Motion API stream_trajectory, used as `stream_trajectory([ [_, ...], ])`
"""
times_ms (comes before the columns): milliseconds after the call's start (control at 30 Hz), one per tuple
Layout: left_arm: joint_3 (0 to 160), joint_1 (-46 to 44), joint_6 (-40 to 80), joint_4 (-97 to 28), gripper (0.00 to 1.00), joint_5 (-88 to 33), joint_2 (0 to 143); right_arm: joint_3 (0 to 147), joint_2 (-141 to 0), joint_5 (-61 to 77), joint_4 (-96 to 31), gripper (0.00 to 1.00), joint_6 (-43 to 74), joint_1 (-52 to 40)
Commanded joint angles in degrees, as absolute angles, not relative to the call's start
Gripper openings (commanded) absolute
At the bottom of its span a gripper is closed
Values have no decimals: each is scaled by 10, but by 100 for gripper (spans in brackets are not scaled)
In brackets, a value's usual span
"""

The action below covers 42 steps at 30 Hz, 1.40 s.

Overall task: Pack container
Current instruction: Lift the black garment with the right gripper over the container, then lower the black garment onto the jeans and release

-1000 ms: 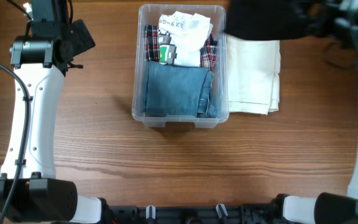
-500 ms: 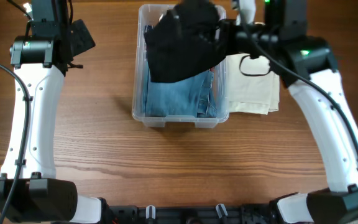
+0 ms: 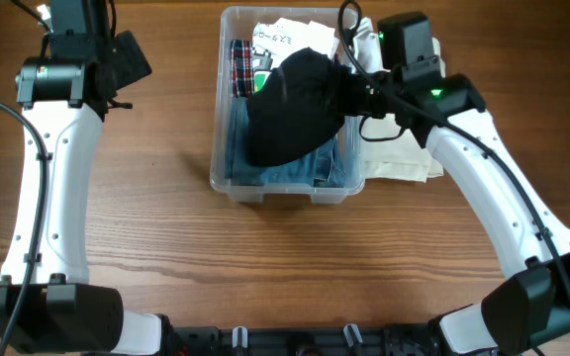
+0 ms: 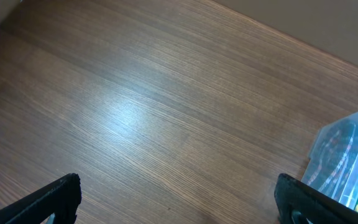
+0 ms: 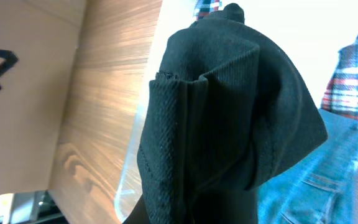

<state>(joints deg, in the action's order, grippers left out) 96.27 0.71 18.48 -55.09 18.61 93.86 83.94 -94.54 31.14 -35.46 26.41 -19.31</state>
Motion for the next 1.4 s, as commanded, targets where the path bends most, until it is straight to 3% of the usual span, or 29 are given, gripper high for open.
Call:
stream_trajectory([
  [0, 962, 9, 182, -550, 100, 194, 938, 841, -942, 381, -310, 4, 299, -203],
  [167, 962, 9, 182, -550, 100, 194, 938, 841, -931, 425, -251, 4, 331, -203],
  [333, 962, 9, 182, -550, 100, 194, 938, 841, -930, 430, -272, 4, 329, -206],
  [667, 962, 9, 182, -550, 100, 194, 938, 839, -932, 310, -334, 4, 329, -265],
  [1067, 962, 9, 182, -550, 100, 194, 938, 761, -933, 224, -368, 4, 314, -266],
  [1367, 962, 9, 182, -550, 100, 194, 938, 736, -933, 93, -365, 6, 172, -266],
])
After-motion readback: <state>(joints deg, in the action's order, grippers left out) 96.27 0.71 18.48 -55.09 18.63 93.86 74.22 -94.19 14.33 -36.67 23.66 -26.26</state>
